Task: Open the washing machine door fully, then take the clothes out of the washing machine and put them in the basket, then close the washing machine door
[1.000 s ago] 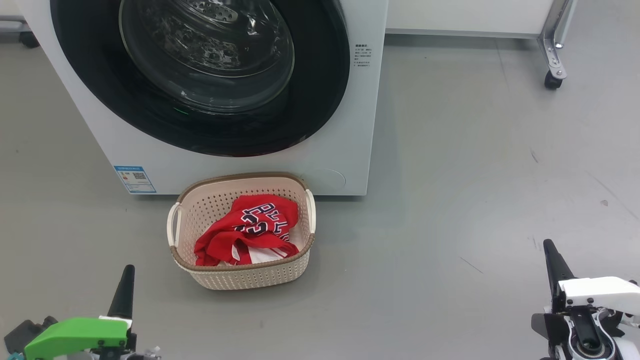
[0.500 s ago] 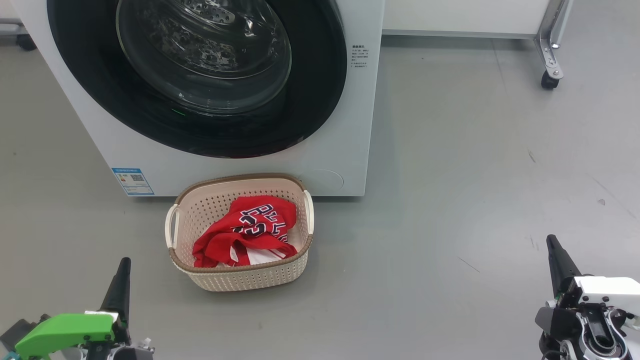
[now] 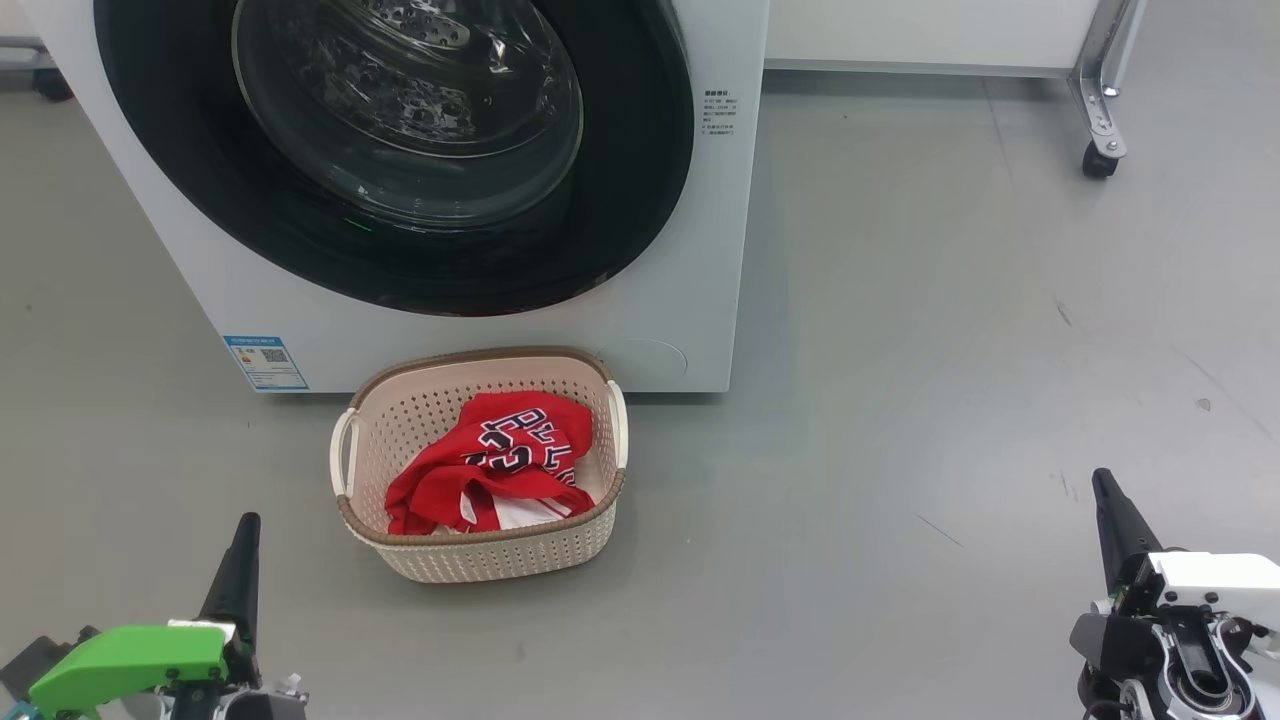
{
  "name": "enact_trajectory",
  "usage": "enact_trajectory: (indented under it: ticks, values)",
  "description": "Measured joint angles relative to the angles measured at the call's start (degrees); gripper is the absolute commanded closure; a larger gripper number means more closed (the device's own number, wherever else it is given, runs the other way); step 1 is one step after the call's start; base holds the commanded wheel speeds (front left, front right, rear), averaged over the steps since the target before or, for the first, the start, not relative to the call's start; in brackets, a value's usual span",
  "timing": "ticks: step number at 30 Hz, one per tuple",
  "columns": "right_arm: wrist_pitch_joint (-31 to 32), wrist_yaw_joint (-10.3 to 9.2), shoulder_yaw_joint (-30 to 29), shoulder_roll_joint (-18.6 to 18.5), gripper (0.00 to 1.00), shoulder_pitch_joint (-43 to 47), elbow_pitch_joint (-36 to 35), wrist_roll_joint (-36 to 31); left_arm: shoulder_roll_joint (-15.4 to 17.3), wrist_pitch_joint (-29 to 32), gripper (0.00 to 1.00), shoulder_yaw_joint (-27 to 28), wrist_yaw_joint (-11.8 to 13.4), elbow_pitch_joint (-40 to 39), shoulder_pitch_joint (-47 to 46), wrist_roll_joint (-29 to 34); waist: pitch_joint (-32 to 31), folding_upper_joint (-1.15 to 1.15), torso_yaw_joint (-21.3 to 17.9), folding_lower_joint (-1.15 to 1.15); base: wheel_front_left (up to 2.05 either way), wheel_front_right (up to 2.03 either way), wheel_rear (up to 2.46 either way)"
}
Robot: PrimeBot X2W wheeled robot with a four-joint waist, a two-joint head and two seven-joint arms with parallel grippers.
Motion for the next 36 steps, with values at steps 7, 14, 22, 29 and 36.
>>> enact_trajectory:
  ticks: [7, 14, 22, 29, 36]
  values:
    - [0.0, 0.0, 0.0, 0.01, 1.0, 0.0, -0.05, 0.01, 0.0, 0.0, 1.0, 0.01, 0.0, -0.02, -0.01, 0.0, 0.0, 0.0, 0.0, 0.0, 0.0, 0.0, 0.0]
    - [0.0, 0.0, 0.01, 0.01, 1.0, 0.0, -0.14, 0.01, 0.0, 0.0, 1.0, 0.01, 0.0, -0.03, -0.02, 0.0, 0.0, 0.0, 0.0, 0.0, 0.0, 0.0, 0.0]
    - [-0.01, -0.01, 0.03, 0.01, 1.0, 0.0, -0.2, 0.11, 0.0, 0.0, 1.0, 0.01, 0.0, -0.04, -0.02, 0.0, 0.01, 0.0, 0.0, 0.0, 0.0, 0.0, 0.0]
    - [-0.01, 0.0, 0.04, 0.01, 1.0, 0.0, -0.23, 0.25, 0.0, 0.0, 1.0, 0.01, 0.0, -0.05, -0.03, 0.0, 0.01, 0.0, 0.0, 0.0, 0.0, 0.0, 0.0]
    - [-0.01, 0.0, 0.05, 0.01, 1.0, 0.0, -0.25, 0.25, 0.0, 0.0, 1.0, 0.01, 0.0, -0.07, -0.03, 0.0, 0.01, 0.0, 0.0, 0.0, 0.0, 0.0, 0.0]
